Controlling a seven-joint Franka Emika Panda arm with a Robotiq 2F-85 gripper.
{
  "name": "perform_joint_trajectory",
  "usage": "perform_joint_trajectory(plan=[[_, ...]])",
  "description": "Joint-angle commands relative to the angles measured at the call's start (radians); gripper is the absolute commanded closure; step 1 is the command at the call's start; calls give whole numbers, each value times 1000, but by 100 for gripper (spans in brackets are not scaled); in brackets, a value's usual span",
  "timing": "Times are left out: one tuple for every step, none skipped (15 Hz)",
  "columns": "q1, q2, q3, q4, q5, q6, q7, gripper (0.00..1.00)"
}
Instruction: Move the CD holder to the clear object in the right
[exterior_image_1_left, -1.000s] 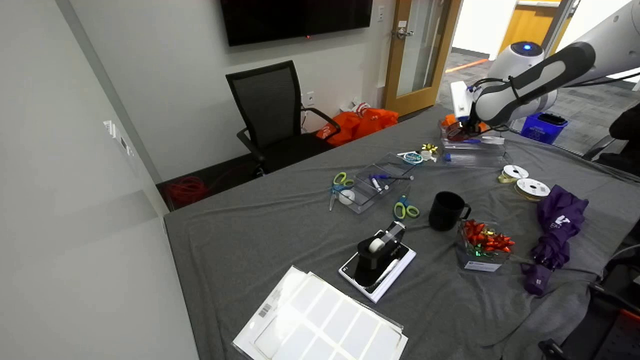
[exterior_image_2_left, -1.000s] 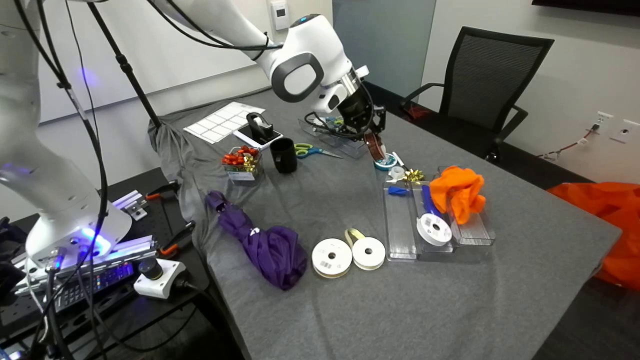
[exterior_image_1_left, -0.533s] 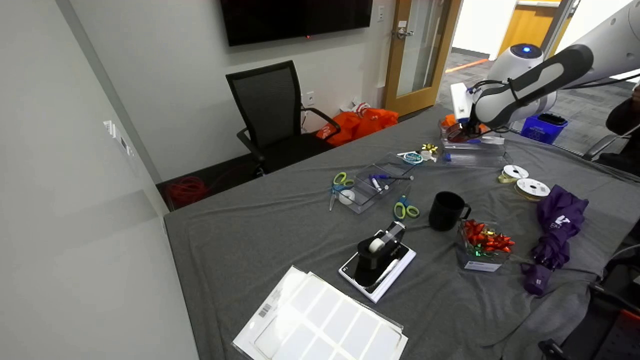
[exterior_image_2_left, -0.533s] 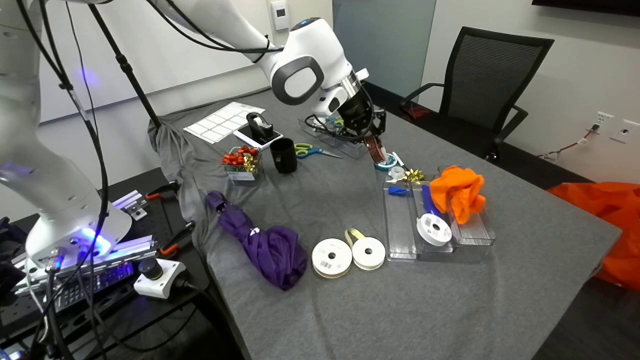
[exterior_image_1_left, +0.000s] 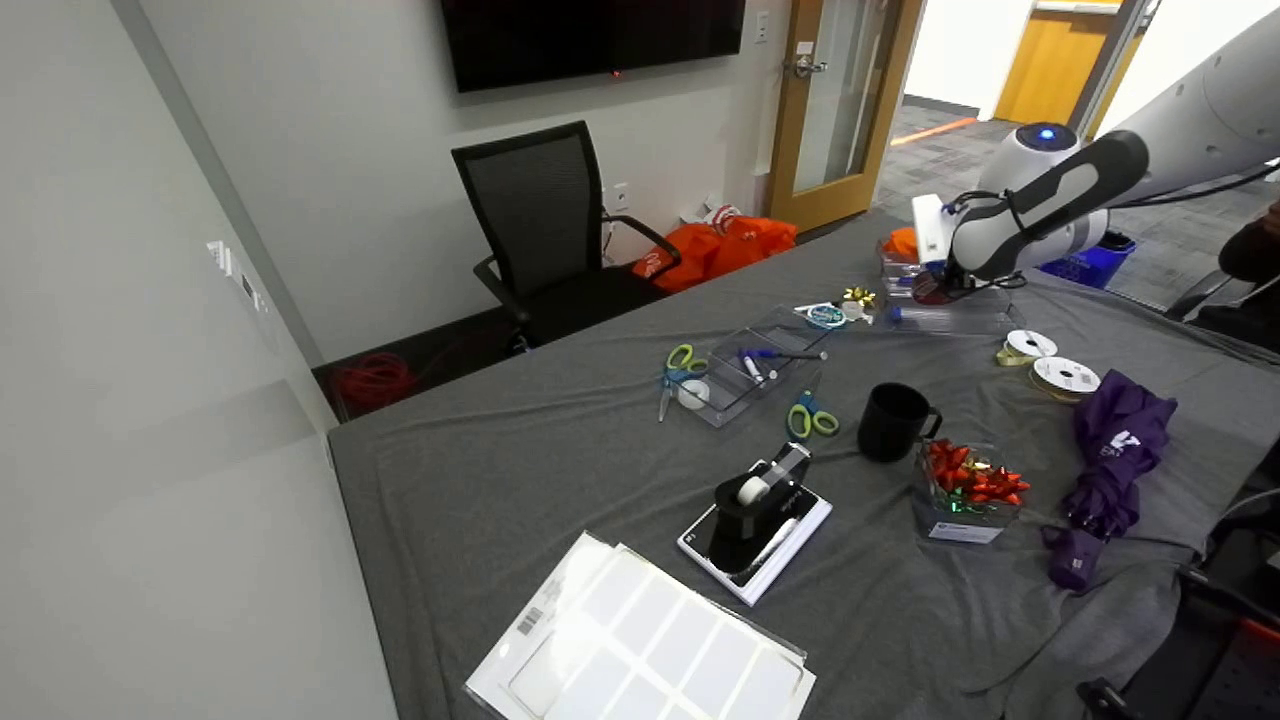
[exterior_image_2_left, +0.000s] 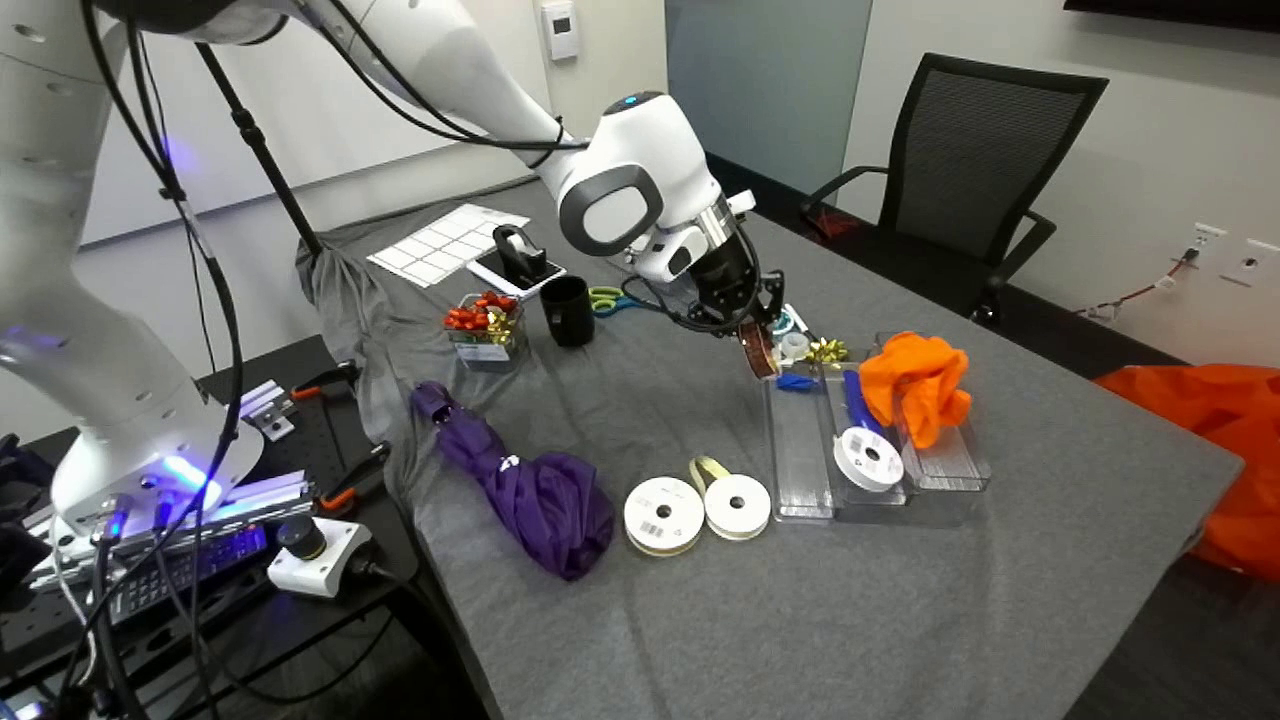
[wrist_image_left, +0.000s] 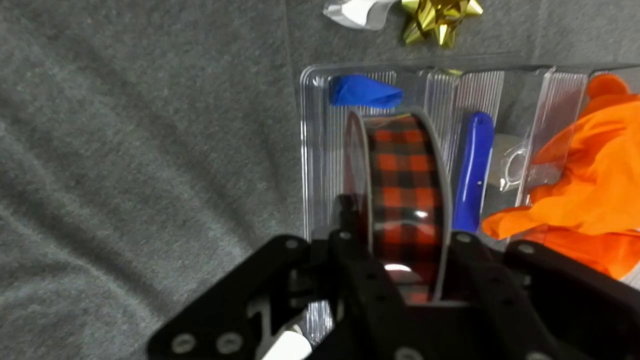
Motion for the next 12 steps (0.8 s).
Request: perform_joint_trajectory(plan=[[-5,100,-33,71,51,58,15,93],[-3,123,-40,84,67,77,27,93],[0,145,-46,96,85,98,37,93],[3,166,-51,108,100,116,41,93],[5,188,-56,121,114,130,44,93],[10,210,-63,134,128,144,49,93],[15,233,-71,150,140,154,54,93],[21,251,-79,161,152,164,59,93],[25,269,-85,175,163,170,63,93],[29,284,-93,186,173,173,67,93],[31,299,-98,200,183,173,72,93],[36,312,-107,212,193,173,79,93]])
